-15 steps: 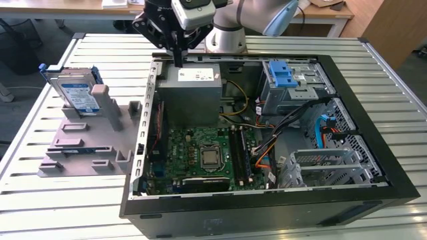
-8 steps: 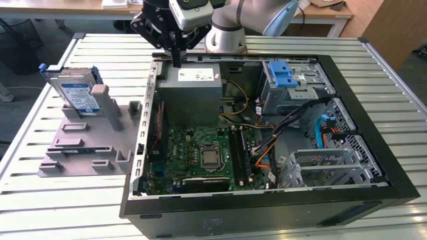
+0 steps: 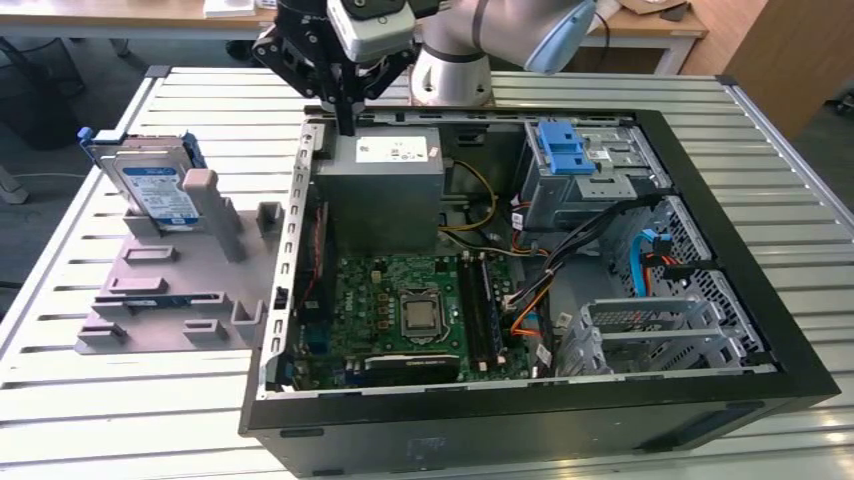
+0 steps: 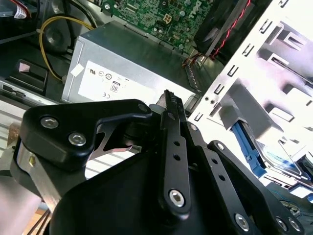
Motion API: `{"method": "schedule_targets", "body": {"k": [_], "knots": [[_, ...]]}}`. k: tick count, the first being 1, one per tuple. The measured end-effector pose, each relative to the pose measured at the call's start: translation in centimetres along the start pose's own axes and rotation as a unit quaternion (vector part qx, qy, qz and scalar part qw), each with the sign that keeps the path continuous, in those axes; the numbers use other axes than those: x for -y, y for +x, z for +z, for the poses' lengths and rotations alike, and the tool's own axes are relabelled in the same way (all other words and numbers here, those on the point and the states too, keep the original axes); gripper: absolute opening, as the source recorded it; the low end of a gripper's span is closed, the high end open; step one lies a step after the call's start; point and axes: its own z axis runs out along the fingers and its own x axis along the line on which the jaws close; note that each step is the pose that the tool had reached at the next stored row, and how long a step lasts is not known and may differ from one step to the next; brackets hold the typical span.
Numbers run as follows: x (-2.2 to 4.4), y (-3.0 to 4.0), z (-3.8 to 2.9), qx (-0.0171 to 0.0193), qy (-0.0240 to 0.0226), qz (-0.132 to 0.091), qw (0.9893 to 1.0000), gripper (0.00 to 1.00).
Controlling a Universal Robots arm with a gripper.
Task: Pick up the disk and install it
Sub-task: 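Reach for the disk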
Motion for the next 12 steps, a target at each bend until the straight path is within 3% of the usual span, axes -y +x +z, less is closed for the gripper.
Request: {"method": "schedule_targets", "body": {"k": [12], "knots": [[0.06, 0.77, 0.10, -0.0008, 0.0001, 0.000, 1.0000, 0.11]]}}
